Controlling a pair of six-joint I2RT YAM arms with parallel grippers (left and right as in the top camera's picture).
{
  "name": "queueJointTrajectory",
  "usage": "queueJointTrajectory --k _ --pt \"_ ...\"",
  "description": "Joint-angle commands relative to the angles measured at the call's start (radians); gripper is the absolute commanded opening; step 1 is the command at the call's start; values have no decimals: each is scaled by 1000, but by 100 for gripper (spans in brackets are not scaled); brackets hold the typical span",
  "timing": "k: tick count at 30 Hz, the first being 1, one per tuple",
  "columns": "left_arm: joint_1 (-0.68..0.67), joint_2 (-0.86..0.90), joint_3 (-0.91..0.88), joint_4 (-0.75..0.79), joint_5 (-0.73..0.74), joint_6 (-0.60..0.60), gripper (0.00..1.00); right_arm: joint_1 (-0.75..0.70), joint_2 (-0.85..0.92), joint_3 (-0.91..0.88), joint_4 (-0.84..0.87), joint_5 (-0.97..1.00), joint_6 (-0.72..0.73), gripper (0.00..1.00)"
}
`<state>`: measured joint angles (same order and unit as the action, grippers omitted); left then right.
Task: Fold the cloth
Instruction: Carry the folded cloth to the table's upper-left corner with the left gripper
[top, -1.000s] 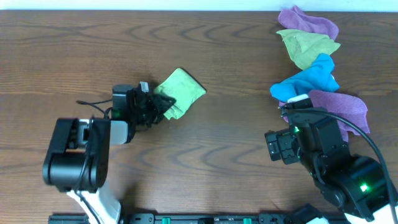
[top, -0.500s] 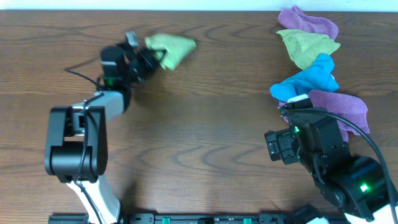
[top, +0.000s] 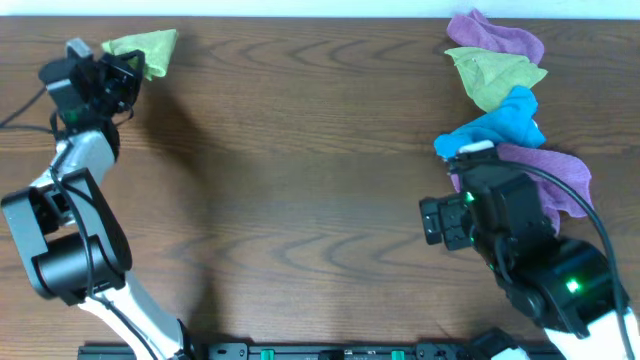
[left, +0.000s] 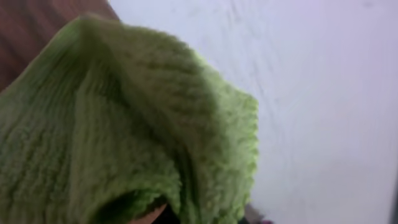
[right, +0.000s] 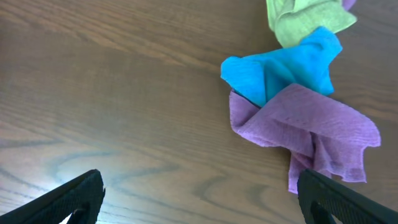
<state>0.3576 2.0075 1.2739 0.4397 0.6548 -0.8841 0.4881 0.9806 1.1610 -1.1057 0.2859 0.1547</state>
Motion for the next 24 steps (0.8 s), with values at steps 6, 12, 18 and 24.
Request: queueJointTrajectory --k 6,12,18,24 --pt "-9 182 288 -112 31 142 6 -12 87 0 2 -59 76 99" --pt "-9 328 437 -162 4 128 6 -11 84 0 2 -82 104 99" --pt "-9 409 459 -204 42 138 6 -12 84 0 -6 -111 112 99" --pt "-9 411 459 -291 -5 171 6 -12 84 1 -8 -133 115 99"
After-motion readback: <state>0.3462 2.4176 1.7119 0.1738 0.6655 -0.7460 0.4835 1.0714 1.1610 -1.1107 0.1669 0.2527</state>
